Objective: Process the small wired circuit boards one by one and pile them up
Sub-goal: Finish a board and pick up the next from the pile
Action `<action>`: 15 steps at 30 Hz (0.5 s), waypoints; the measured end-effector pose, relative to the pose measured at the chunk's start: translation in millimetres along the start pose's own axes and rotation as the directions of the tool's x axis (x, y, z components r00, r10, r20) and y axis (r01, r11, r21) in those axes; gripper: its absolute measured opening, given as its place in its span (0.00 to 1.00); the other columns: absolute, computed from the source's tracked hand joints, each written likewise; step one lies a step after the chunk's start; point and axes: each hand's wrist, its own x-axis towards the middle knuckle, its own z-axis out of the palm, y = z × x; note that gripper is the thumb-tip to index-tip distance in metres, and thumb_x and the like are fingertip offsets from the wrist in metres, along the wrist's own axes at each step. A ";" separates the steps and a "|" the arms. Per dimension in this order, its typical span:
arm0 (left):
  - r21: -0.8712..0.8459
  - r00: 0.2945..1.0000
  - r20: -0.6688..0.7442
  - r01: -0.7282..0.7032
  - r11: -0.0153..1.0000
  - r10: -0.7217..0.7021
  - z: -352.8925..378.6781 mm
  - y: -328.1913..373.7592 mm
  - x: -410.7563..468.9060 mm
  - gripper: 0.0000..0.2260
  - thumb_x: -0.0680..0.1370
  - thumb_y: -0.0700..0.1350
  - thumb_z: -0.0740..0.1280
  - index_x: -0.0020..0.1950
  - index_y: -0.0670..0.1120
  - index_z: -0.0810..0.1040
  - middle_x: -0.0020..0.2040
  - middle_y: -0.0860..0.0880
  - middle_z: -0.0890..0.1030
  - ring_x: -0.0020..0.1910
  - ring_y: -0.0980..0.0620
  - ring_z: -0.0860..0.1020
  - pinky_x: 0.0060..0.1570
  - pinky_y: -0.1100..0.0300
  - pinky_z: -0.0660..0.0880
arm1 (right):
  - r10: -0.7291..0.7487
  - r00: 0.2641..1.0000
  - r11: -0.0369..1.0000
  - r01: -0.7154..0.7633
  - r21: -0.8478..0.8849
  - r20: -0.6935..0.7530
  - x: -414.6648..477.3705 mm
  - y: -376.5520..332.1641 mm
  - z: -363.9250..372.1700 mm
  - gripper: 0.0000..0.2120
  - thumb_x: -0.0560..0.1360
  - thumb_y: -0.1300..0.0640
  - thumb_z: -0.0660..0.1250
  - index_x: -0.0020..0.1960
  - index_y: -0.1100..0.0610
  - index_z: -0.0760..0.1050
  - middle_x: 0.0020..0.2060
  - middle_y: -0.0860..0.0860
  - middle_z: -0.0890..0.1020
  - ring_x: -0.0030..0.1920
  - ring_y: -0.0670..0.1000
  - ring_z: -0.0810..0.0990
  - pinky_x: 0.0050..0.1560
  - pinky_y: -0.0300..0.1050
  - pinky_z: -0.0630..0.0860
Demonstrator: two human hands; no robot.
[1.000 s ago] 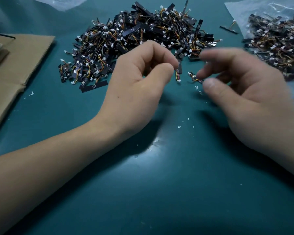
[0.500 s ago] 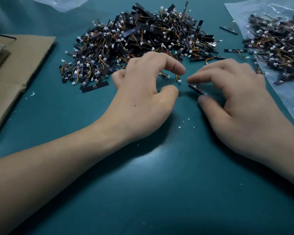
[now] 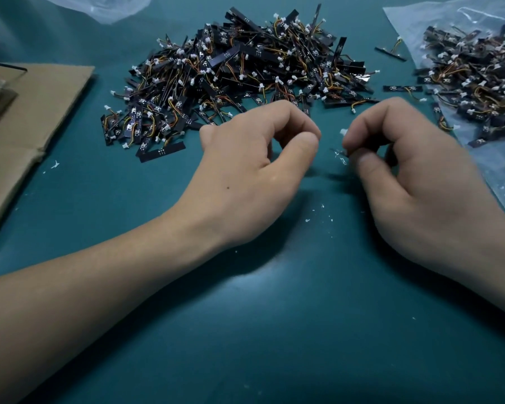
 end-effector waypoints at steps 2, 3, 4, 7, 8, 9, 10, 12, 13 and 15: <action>0.012 0.999 0.037 -0.006 1.000 0.005 -0.4 1.0 -0.1 0.12 0.81 0.53 0.61 0.48 0.51 0.83 0.36 0.59 0.78 0.41 0.57 0.78 0.65 0.39 0.69 | -0.056 0.997 0.997 0.059 0.048 -0.049 -0.5 -1.7 -1.9 0.10 0.80 0.63 0.64 0.53 0.47 0.71 0.46 0.40 0.77 0.47 0.38 0.75 0.50 0.27 0.67; 0.017 0.998 0.062 -0.008 1.000 0.007 -0.5 1.0 0.0 0.14 0.81 0.54 0.61 0.46 0.50 0.83 0.34 0.58 0.78 0.39 0.58 0.78 0.64 0.40 0.70 | -0.089 0.995 0.994 0.092 0.062 -0.055 -1.2 -2.1 -2.1 0.10 0.80 0.63 0.64 0.53 0.48 0.71 0.46 0.42 0.77 0.49 0.41 0.76 0.52 0.29 0.68; 0.018 0.996 0.085 -0.010 1.000 0.009 -0.3 0.2 0.2 0.15 0.81 0.54 0.61 0.44 0.50 0.83 0.31 0.58 0.77 0.37 0.58 0.77 0.61 0.42 0.70 | -0.121 0.991 0.990 0.124 0.069 -0.054 -1.8 -2.2 -2.5 0.10 0.79 0.64 0.64 0.53 0.49 0.71 0.46 0.44 0.77 0.50 0.43 0.77 0.53 0.31 0.69; 0.005 0.991 0.136 -0.016 1.000 0.015 1.0 -2.7 0.3 0.13 0.79 0.50 0.64 0.38 0.48 0.82 0.27 0.58 0.74 0.30 0.59 0.73 0.50 0.51 0.64 | -0.181 0.982 0.980 0.185 0.074 -0.060 -2.8 -1.4 -1.9 0.10 0.79 0.64 0.65 0.53 0.49 0.71 0.47 0.46 0.78 0.51 0.46 0.77 0.54 0.33 0.69; -0.009 0.989 0.144 -0.019 1.000 0.020 1.2 -3.7 0.3 0.13 0.79 0.49 0.65 0.38 0.47 0.82 0.27 0.57 0.74 0.29 0.59 0.72 0.50 0.52 0.63 | -0.183 0.981 0.979 0.187 0.077 -0.063 -3.0 -1.2 -1.4 0.10 0.79 0.64 0.65 0.53 0.49 0.72 0.47 0.45 0.78 0.51 0.45 0.77 0.54 0.33 0.69; -0.029 0.990 0.139 -0.021 0.999 0.025 1.3 -4.8 0.5 0.12 0.79 0.48 0.65 0.38 0.46 0.82 0.28 0.55 0.75 0.30 0.57 0.72 0.49 0.54 0.64 | -0.176 0.983 0.980 0.181 0.087 -0.061 -3.1 -1.4 -1.1 0.10 0.79 0.63 0.65 0.54 0.49 0.72 0.48 0.43 0.78 0.51 0.44 0.77 0.54 0.33 0.69; -0.058 0.992 0.121 -0.023 0.998 0.029 1.2 -5.8 1.1 0.12 0.78 0.47 0.65 0.38 0.44 0.82 0.29 0.52 0.75 0.30 0.56 0.73 0.47 0.58 0.65 | -0.157 0.986 0.980 0.163 0.115 -0.059 -3.4 -1.5 -0.7 0.10 0.80 0.62 0.65 0.56 0.49 0.73 0.49 0.42 0.78 0.52 0.44 0.78 0.55 0.35 0.70; -0.140 0.997 0.074 -0.019 0.990 0.029 0.3 -6.6 2.2 0.12 0.78 0.44 0.66 0.37 0.41 0.80 0.28 0.51 0.73 0.29 0.57 0.69 0.37 0.66 0.66 | -0.069 0.996 0.970 0.081 0.228 -0.061 -3.2 -0.9 -1.9 0.10 0.81 0.59 0.63 0.60 0.50 0.74 0.52 0.42 0.80 0.54 0.47 0.79 0.56 0.41 0.72; -0.177 0.998 0.057 -0.019 0.984 0.029 -0.1 -6.9 2.8 0.11 0.78 0.42 0.66 0.37 0.39 0.80 0.27 0.50 0.71 0.28 0.58 0.67 0.32 0.67 0.64 | -0.006 0.998 0.960 0.022 0.279 -0.056 -1.7 -0.8 -2.9 0.10 0.82 0.57 0.62 0.61 0.49 0.75 0.53 0.42 0.82 0.54 0.48 0.80 0.56 0.42 0.73; -0.207 0.998 0.042 -0.033 0.978 0.043 0.0 -8.0 3.0 0.11 0.78 0.40 0.66 0.37 0.37 0.79 0.28 0.46 0.71 0.28 0.59 0.66 0.29 0.66 0.63 | 0.106 0.994 0.945 -0.102 0.311 0.005 3.3 -0.6 -4.0 0.11 0.83 0.52 0.60 0.57 0.47 0.81 0.49 0.42 0.85 0.52 0.44 0.82 0.55 0.37 0.75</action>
